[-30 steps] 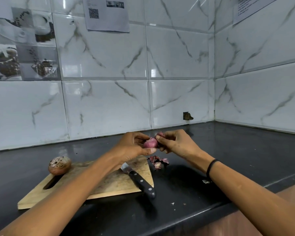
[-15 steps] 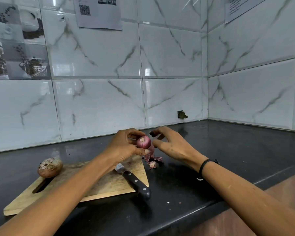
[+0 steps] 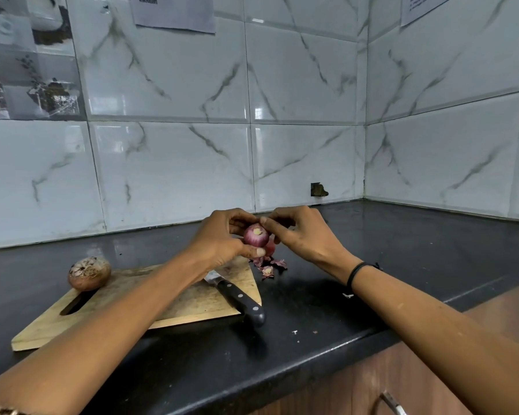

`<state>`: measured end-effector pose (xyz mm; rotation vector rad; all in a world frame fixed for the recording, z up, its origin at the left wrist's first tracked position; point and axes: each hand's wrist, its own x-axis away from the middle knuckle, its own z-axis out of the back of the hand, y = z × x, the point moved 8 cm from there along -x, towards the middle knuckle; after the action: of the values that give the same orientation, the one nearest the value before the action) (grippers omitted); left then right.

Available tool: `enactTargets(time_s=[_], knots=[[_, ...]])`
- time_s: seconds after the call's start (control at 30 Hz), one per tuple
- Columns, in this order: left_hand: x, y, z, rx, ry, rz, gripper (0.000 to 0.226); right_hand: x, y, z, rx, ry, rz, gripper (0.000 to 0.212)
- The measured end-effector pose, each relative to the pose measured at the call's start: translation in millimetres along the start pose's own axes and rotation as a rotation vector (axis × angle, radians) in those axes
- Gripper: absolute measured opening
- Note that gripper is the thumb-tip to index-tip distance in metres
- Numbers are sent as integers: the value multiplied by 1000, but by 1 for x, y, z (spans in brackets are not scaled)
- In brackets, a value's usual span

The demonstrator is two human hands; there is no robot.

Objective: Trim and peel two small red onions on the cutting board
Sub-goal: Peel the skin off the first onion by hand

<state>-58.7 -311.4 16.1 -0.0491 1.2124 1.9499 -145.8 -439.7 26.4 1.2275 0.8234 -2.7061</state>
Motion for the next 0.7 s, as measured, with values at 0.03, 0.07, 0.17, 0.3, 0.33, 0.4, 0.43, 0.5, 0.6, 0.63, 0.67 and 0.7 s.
enactTargets(time_s=[0.03,0.07,0.17,0.3,0.33,0.4,0.43,0.5,0.6,0.63,0.67,0.7], knots=[[-1,-1,0,-2,-1,1,63,-1,1,1,2,12,5,24],[-1,-2,0,-4,-3,2,63,-1,1,1,6,19,9,22],[-1,-3,-2,-8,-10,-9,62,-2,3,0,43,29,10,21],[-1,1,-3,6,-19,-33,65,-1,3,0,59,23,-8,28],[-1,1,-2,3,-20,-33,66,0,2,0,34,25,-12,30],[0,1,-1,-10,-19,-33,67,3,-3,2,-45,32,-14,35],[0,1,-1,-16,-17,-35,68,4,-6,2,-67,30,-7,35],[-1,-1,0,-17,-15,-33,70,4,-10,2,-56,12,26,31],[-1,-5,-3,-15,-46,-19,75,3,-6,1,-24,14,30,25],[-2,-6,-4,-18,-59,-21,77,2,-4,1,-3,16,27,25],[-2,-6,-5,-18,-72,-26,78,1,-2,-1,25,12,27,25],[-2,-6,-6,-17,-83,-29,80,1,-1,-2,49,7,26,25]])
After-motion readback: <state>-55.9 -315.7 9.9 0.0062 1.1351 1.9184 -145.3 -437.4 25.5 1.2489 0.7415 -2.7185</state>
